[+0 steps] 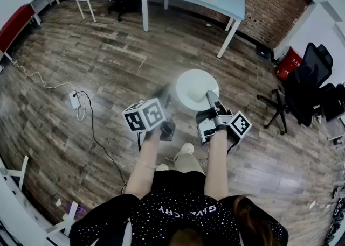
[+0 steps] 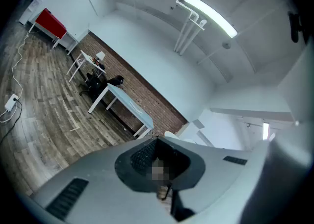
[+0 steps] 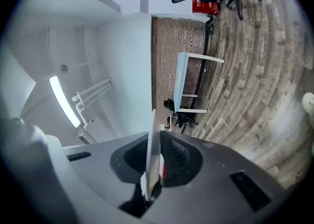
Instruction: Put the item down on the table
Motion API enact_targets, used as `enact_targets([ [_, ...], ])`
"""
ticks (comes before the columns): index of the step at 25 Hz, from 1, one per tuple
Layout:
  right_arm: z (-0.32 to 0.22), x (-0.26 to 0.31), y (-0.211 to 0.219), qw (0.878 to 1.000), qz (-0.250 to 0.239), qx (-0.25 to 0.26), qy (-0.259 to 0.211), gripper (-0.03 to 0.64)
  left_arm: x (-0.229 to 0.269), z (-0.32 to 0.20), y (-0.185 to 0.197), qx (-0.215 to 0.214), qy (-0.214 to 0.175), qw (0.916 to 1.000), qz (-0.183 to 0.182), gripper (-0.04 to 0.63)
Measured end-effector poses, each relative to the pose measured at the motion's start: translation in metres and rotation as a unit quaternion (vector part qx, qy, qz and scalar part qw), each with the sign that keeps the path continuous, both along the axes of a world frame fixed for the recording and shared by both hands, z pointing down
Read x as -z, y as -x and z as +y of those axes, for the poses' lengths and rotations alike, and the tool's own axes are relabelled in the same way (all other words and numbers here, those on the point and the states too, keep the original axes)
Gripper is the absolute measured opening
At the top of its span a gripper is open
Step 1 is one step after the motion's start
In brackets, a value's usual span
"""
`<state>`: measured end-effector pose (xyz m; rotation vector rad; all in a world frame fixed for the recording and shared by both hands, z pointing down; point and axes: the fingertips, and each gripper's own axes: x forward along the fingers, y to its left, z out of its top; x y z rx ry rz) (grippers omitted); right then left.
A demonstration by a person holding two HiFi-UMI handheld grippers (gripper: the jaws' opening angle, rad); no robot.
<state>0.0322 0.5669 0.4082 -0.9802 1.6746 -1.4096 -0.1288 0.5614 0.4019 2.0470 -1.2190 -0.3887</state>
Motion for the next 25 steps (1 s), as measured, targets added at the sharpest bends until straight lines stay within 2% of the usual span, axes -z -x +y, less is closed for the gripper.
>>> enact_targets([
  [5,0.001,-0.02,-0.009,1.0,-0.017,-0.018,-0.001,0.034,-0.021,0.003,0.001,-0.003,-0.001,1.0,-0.007,0.011],
  [7,-0.013,-0.027,-0.012,1.0,-0.021,-0.017,0.005,0.034,-0.024,-0.01,0.001,0.001,-0.001,1.0,-0.009,0.012],
  [14,-0.137,-0.017,-0.019,0.999,-0.034,-0.003,0.006,0.034,-0.023,-0.128,-0.008,0.009,0.019,0.9998,-0.007,0.011],
  [25,-0.294,-0.007,-0.083,0.999,-0.033,0.0,0.008,0.034,-0.015,-0.279,-0.074,0.012,0.018,0.9998,0.0,0.012],
])
